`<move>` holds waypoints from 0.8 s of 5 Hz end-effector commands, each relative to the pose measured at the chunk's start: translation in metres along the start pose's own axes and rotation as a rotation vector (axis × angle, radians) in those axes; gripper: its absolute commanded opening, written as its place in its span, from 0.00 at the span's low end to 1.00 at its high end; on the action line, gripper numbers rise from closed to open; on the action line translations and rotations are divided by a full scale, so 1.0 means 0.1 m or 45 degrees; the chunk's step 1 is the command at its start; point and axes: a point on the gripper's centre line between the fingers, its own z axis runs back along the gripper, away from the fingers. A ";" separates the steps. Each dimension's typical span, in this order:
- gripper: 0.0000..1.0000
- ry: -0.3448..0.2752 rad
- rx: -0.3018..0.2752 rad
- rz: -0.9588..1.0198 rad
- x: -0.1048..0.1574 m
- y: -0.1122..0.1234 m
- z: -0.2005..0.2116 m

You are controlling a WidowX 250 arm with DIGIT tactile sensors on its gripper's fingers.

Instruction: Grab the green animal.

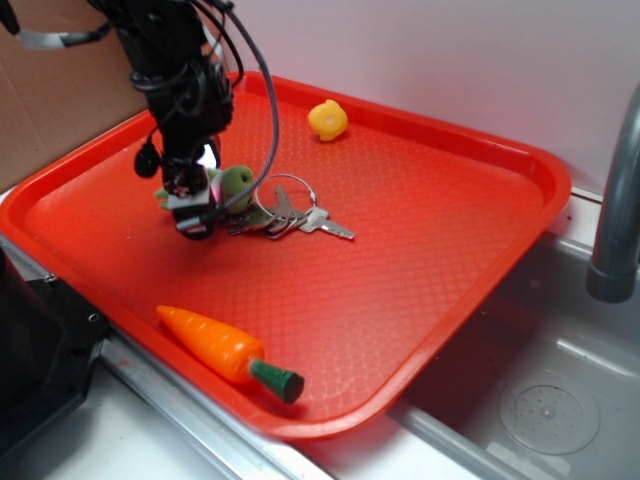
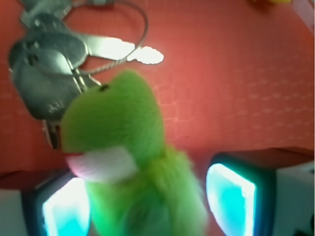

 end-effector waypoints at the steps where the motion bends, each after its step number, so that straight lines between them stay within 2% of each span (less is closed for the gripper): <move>1: 0.00 -0.029 -0.012 -0.035 0.05 -0.03 0.03; 2: 0.00 -0.030 0.004 0.008 0.04 -0.01 0.11; 3: 0.00 0.000 -0.045 0.208 0.00 0.08 0.31; 4: 0.00 0.010 -0.025 0.526 -0.02 0.10 0.65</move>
